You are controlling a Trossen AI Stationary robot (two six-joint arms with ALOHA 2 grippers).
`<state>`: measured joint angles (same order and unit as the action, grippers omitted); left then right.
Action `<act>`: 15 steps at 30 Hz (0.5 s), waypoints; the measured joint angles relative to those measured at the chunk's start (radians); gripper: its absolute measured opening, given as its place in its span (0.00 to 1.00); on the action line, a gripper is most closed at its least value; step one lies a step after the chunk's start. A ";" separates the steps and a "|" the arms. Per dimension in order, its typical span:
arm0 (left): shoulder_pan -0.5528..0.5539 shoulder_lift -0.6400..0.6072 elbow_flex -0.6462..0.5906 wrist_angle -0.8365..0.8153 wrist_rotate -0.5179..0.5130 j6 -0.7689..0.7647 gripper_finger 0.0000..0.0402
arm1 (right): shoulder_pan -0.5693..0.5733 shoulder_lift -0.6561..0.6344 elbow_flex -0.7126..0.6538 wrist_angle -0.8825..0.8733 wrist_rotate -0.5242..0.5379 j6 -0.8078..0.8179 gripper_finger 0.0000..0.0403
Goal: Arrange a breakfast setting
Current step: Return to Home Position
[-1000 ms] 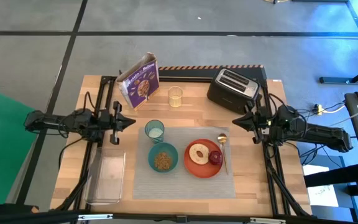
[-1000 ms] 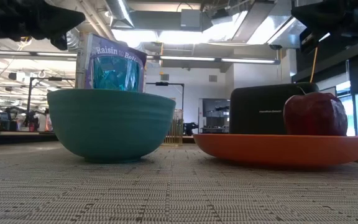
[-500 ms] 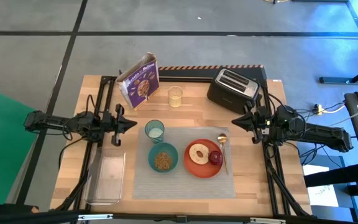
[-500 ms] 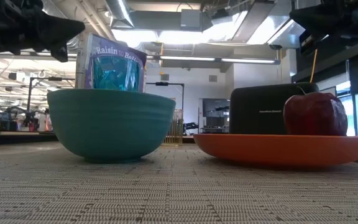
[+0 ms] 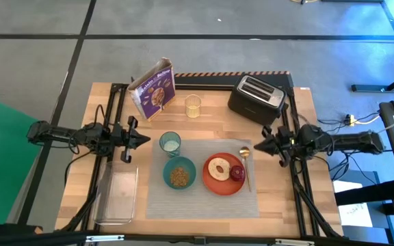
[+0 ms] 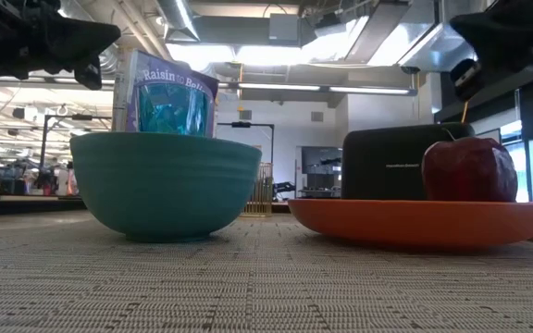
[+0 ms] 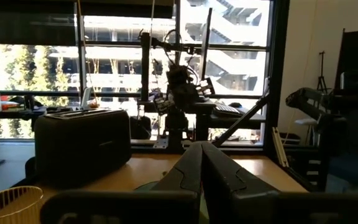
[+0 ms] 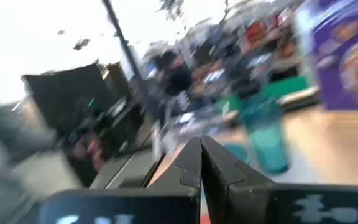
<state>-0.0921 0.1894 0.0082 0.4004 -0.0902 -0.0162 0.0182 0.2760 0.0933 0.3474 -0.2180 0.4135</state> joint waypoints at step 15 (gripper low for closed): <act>-0.001 -0.038 0.000 -0.031 -0.031 0.053 0.00 | 0.060 -0.273 -0.001 -0.290 0.096 -0.094 0.00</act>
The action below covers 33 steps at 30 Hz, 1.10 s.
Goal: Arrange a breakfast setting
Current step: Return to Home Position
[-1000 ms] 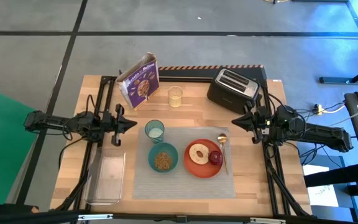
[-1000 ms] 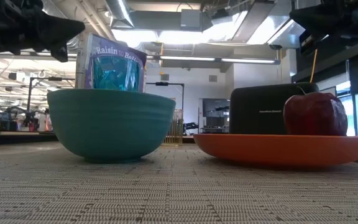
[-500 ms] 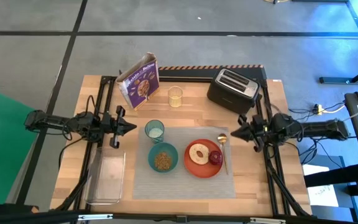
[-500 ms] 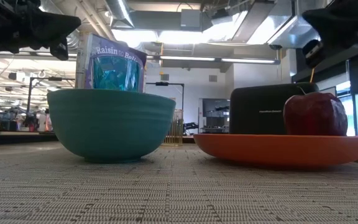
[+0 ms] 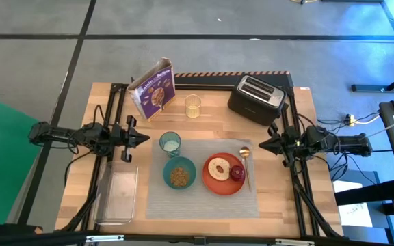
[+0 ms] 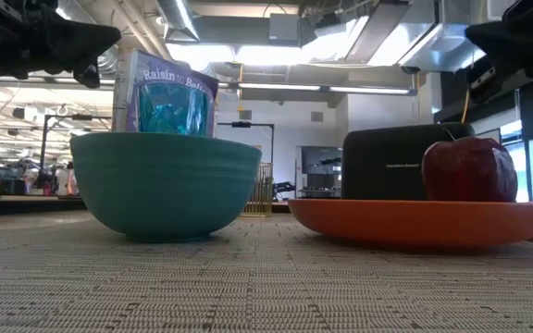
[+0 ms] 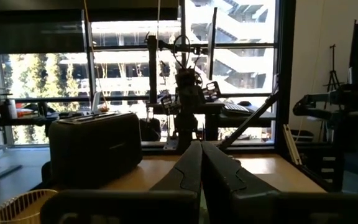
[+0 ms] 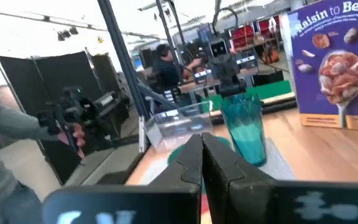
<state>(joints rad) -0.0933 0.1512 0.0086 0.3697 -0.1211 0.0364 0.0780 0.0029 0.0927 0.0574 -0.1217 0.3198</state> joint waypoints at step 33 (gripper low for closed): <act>0.000 -0.093 0.001 -0.324 0.087 -0.007 0.00 | 0.000 0.000 -0.085 0.075 0.155 0.050 0.00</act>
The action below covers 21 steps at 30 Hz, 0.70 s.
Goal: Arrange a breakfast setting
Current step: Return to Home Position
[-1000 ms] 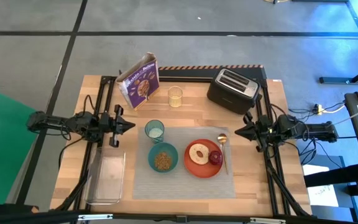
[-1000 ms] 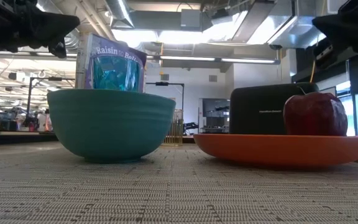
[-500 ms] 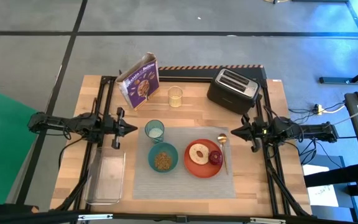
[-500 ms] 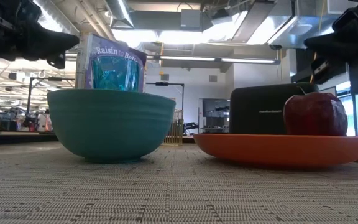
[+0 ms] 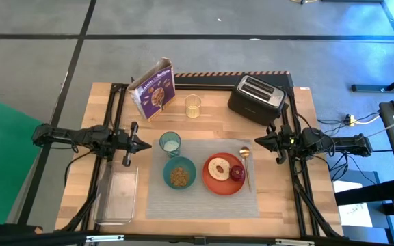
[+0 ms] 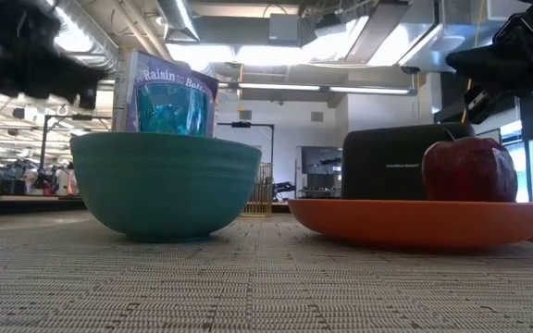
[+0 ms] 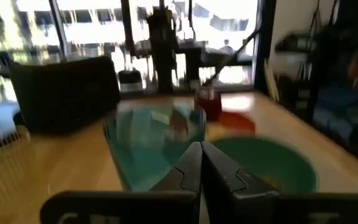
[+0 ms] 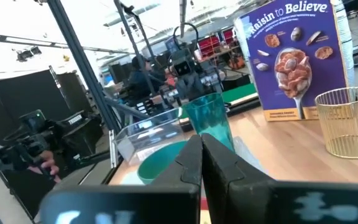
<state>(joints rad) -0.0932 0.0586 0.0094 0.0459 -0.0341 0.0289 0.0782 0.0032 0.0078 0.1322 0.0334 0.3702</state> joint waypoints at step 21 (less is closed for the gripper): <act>0.001 -0.006 0.000 -0.035 -0.001 0.007 0.00 | 0.000 0.007 0.000 -0.111 -0.062 -0.005 0.00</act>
